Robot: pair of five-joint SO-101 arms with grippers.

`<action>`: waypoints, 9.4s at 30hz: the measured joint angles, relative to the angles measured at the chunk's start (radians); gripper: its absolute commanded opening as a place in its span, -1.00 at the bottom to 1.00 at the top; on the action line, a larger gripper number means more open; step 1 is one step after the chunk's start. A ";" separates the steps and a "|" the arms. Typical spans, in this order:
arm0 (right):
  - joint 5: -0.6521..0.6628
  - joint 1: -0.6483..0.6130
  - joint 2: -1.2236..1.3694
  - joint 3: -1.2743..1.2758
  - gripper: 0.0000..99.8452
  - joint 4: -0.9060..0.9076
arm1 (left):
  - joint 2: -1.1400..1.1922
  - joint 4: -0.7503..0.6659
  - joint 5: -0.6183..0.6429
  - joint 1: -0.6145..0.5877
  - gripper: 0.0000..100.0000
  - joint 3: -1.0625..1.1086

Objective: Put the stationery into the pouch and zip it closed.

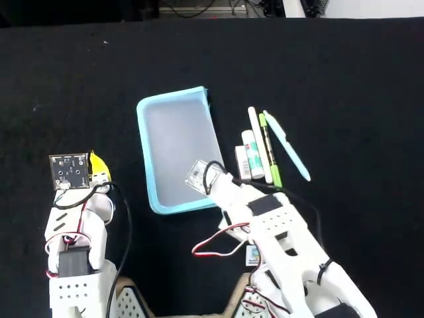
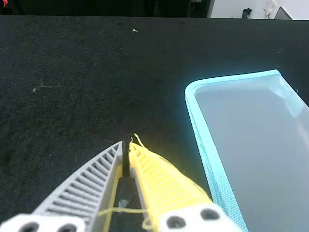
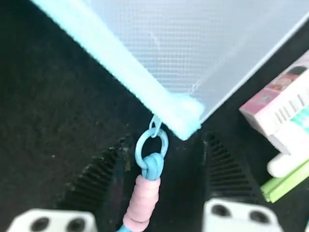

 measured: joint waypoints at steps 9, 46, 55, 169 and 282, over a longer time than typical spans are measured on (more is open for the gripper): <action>0.018 0.018 0.000 0.000 -0.61 0.000 | 0.000 0.000 0.000 0.000 -0.93 0.000; -0.112 0.032 -0.181 -0.241 -0.98 0.087 | 0.000 0.028 -0.005 0.107 -0.93 0.000; -0.176 -0.198 -0.516 -0.241 -0.98 0.087 | 0.000 0.072 -0.005 0.195 -0.71 0.000; -0.405 -0.377 -0.654 0.258 -0.98 -0.531 | 0.155 0.720 -0.146 0.411 -0.57 -0.569; -0.410 -0.384 -0.660 0.189 -0.98 -0.422 | 0.155 0.364 -0.103 0.084 -0.64 -0.336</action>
